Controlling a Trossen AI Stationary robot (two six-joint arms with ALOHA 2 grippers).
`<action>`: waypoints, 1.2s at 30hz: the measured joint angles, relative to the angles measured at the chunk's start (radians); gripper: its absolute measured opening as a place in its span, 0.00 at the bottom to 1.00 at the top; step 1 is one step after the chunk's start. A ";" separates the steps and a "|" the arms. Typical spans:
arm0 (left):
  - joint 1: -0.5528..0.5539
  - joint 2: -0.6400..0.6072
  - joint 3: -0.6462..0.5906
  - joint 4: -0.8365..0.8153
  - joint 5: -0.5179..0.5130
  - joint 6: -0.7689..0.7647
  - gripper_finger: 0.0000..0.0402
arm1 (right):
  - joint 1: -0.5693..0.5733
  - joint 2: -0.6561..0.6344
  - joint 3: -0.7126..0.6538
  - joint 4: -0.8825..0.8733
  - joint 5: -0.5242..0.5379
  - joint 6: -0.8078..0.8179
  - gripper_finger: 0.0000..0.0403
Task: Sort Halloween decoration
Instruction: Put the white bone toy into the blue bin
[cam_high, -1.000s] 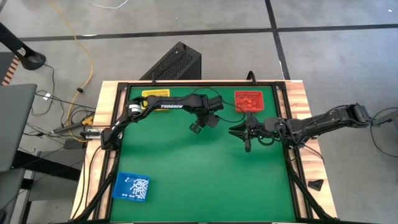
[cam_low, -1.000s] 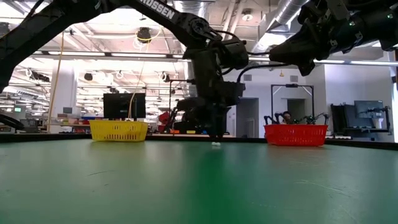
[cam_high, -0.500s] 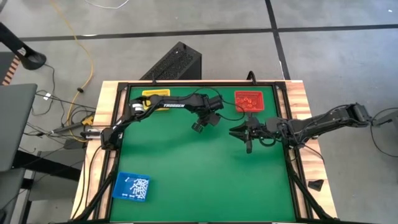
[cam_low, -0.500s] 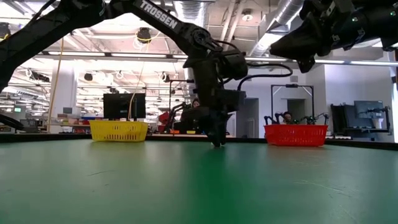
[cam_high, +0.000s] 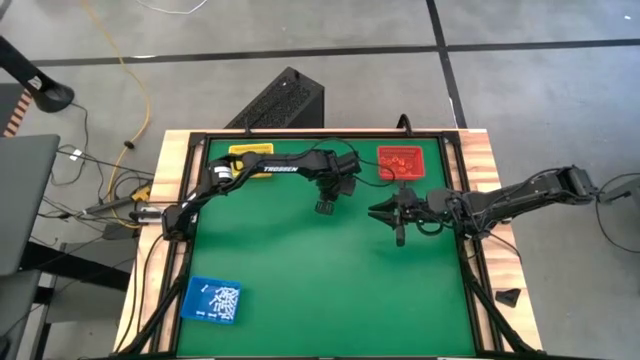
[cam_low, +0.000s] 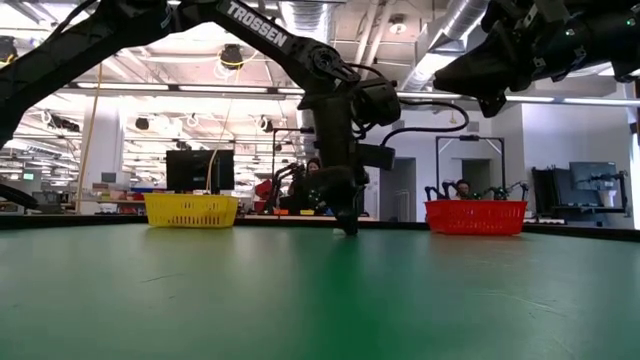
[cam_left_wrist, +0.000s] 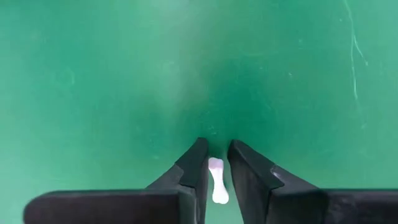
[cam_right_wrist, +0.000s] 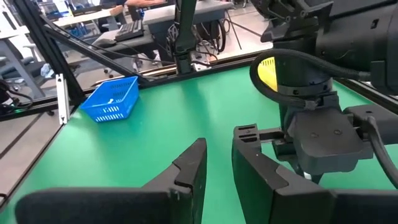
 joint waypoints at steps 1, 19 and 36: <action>-0.001 0.000 -0.001 0.005 0.001 -0.020 0.12 | 0.000 0.000 0.000 0.001 0.000 0.000 0.27; -0.020 -0.042 -0.006 0.008 0.013 -0.023 0.00 | 0.000 0.000 0.000 0.001 0.001 0.001 0.27; -0.071 -0.159 -0.031 0.006 0.127 -0.086 0.01 | 0.000 0.000 0.000 0.002 0.002 0.001 0.27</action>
